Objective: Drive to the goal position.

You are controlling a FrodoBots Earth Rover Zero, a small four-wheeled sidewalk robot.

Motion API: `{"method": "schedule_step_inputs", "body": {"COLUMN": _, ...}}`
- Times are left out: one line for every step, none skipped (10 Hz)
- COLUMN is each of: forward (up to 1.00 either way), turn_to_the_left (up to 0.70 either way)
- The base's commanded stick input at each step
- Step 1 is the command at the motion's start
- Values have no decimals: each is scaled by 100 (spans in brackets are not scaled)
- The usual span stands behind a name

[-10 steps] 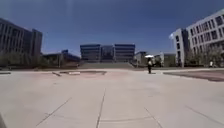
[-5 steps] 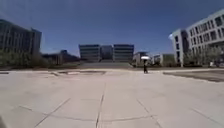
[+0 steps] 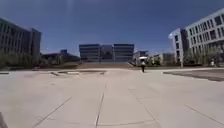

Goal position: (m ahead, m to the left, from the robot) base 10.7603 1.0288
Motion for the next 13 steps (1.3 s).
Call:
{"method": "schedule_step_inputs", "body": {"forward": 70, "turn_to_the_left": 0}}
{"method": "schedule_step_inputs", "body": {"forward": 70, "turn_to_the_left": 0}}
{"method": "schedule_step_inputs", "body": {"forward": 70, "turn_to_the_left": 0}}
{"method": "schedule_step_inputs", "body": {"forward": 70, "turn_to_the_left": 0}}
{"method": "schedule_step_inputs", "body": {"forward": 70, "turn_to_the_left": 0}}
{"method": "schedule_step_inputs", "body": {"forward": 70, "turn_to_the_left": 0}}
{"method": "schedule_step_inputs", "body": {"forward": 70, "turn_to_the_left": 0}}
{"method": "schedule_step_inputs", "body": {"forward": 70, "turn_to_the_left": 0}}
{"method": "schedule_step_inputs", "body": {"forward": 70, "turn_to_the_left": 0}}
{"method": "schedule_step_inputs", "body": {"forward": 70, "turn_to_the_left": 0}}
{"method": "schedule_step_inputs", "body": {"forward": 70, "turn_to_the_left": 0}}
{"method": "schedule_step_inputs", "body": {"forward": 70, "turn_to_the_left": 0}}
{"method": "schedule_step_inputs", "body": {"forward": 70, "turn_to_the_left": 0}}
